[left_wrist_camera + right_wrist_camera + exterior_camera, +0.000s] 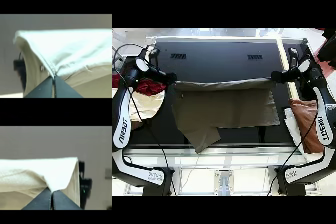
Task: Fold the shirts.
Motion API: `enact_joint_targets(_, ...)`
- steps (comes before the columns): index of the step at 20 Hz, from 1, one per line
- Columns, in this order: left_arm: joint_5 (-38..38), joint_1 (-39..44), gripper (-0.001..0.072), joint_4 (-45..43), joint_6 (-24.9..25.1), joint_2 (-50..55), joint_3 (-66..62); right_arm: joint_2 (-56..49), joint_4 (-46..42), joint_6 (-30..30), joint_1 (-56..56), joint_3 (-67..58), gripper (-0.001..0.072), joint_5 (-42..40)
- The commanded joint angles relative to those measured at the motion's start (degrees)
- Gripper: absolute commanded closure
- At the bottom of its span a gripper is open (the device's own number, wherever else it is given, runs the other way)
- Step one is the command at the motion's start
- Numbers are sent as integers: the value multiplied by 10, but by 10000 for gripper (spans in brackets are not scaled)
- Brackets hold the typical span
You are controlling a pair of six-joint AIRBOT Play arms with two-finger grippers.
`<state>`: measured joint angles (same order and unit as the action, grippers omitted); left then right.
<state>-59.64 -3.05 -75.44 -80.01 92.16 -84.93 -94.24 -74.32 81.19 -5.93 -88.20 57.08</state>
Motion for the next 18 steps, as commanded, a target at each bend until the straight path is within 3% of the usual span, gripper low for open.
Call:
enact_joint_targets(1,7,10,699,-32,-10,-12,76,0,-21,8,0,32,697,26)
enact_joint_targets(6,35,10,699,-35,-24,-11,102,-8,-21,8,0,67,697,8)
enact_joint_targets(12,17,10,696,-38,-25,-11,102,-25,-22,8,0,84,695,7)
enact_joint_targets(13,5,10,660,-38,-25,-11,102,-24,-21,9,0,84,660,10)
enact_joint_targets(15,-23,6,406,-38,-26,-13,102,-18,-27,9,-2,81,398,43)
enact_joint_targets(16,-35,2,293,-38,-30,-19,102,-12,-39,9,-5,75,383,74)
enact_joint_targets(18,-54,-7,290,-35,-49,-48,102,12,-101,18,-18,62,383,146)
